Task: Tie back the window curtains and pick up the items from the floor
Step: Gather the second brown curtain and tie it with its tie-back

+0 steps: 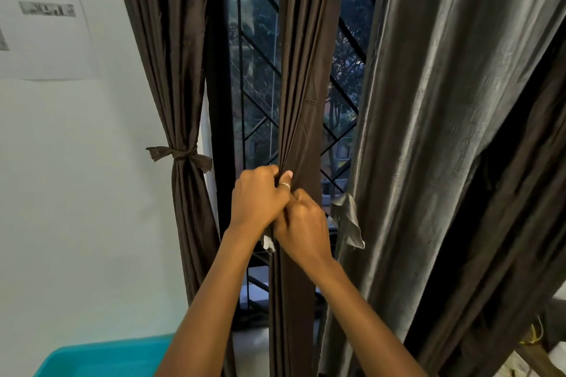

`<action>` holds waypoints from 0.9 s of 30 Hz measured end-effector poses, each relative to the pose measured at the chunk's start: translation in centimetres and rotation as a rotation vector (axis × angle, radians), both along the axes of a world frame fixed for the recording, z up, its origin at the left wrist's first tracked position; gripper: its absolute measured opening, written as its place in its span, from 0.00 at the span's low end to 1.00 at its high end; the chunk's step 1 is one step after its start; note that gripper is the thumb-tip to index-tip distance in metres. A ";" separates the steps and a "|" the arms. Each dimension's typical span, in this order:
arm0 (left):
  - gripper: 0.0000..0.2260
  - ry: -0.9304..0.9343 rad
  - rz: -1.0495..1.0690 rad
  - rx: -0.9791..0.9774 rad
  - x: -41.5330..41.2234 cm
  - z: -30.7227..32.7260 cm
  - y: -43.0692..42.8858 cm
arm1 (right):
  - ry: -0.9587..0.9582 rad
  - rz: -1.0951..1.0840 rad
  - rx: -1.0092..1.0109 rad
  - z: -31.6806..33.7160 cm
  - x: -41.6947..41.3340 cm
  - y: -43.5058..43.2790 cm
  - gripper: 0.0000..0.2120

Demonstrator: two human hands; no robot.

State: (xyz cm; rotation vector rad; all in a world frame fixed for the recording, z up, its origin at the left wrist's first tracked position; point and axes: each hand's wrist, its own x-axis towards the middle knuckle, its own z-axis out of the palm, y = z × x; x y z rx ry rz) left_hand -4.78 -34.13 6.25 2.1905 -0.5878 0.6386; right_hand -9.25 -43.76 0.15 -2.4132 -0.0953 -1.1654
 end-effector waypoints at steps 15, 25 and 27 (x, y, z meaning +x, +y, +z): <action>0.13 0.652 -0.776 -0.336 -1.3 0.4 1.5 | 0.512 0.855 1.169 6.5 0.6 -9.7 0.37; 0.10 0.605 -0.636 -0.409 0.0 0.2 2.5 | 0.536 0.595 1.007 5.9 0.8 -11.0 0.24; 0.15 0.459 -0.469 -0.301 1.1 -0.1 2.5 | 0.459 0.474 0.908 5.9 0.7 -10.5 0.20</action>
